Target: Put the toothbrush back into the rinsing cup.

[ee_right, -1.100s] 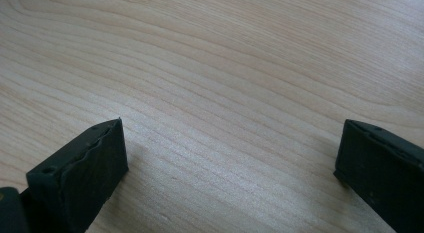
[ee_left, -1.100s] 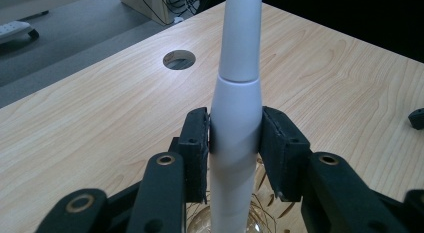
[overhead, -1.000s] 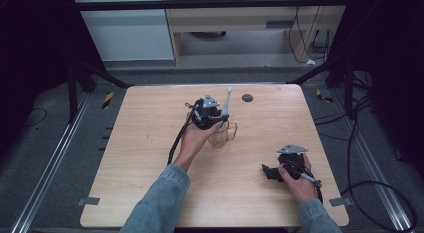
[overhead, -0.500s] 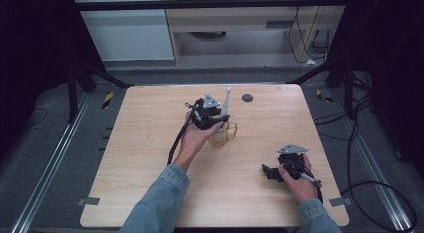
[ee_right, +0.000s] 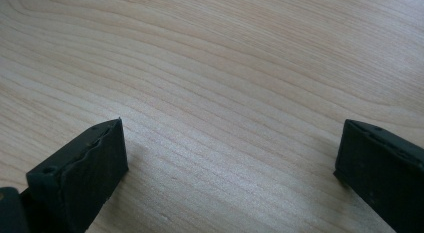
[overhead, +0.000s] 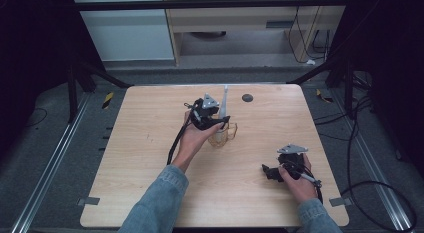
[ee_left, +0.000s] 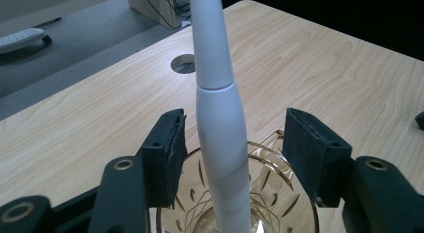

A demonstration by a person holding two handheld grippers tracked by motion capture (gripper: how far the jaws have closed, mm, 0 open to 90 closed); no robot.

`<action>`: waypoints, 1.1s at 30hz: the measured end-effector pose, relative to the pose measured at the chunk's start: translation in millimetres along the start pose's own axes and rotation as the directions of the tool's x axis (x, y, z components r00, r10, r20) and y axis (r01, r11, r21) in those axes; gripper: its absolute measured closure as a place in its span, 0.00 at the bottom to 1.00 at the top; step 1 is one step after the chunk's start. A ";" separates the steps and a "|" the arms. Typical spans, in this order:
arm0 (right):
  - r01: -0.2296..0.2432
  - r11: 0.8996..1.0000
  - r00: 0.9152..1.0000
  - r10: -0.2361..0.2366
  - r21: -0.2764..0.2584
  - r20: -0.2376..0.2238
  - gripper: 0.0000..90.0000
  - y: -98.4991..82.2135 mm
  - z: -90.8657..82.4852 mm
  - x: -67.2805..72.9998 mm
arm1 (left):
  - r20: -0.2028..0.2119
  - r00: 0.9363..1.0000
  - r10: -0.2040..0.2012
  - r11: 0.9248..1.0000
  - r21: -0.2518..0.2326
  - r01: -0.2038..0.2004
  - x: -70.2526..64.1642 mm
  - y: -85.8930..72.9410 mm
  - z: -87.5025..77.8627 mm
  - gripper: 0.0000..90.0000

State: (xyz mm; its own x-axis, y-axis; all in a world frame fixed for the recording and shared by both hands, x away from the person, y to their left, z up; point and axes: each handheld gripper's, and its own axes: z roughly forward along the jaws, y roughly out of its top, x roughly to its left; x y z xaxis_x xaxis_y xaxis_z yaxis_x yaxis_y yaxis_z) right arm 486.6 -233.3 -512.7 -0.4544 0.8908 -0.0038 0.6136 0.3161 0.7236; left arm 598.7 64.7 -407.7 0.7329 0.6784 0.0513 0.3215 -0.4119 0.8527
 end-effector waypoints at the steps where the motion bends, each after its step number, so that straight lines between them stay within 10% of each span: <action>1: 0.000 1.000 1.000 0.000 0.000 0.000 0.00 0.0 0.0 0.0 | -0.001 1.000 0.000 1.000 -0.002 0.000 0.1 0.0 -0.5 0.46; 33: 0.000 1.000 1.000 0.000 0.000 0.000 0.00 0.0 0.0 0.0 | -0.043 0.999 -0.006 1.000 0.003 0.006 7.3 -7.4 -18.7 0.51</action>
State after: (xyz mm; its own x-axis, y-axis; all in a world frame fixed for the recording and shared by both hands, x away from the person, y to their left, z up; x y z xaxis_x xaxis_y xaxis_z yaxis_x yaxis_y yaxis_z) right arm 486.5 -233.3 -512.7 -0.4544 0.8908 -0.0040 0.6136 0.3163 0.7235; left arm 590.4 84.0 -403.9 0.7047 0.7062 0.0680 0.3278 -0.4091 0.8515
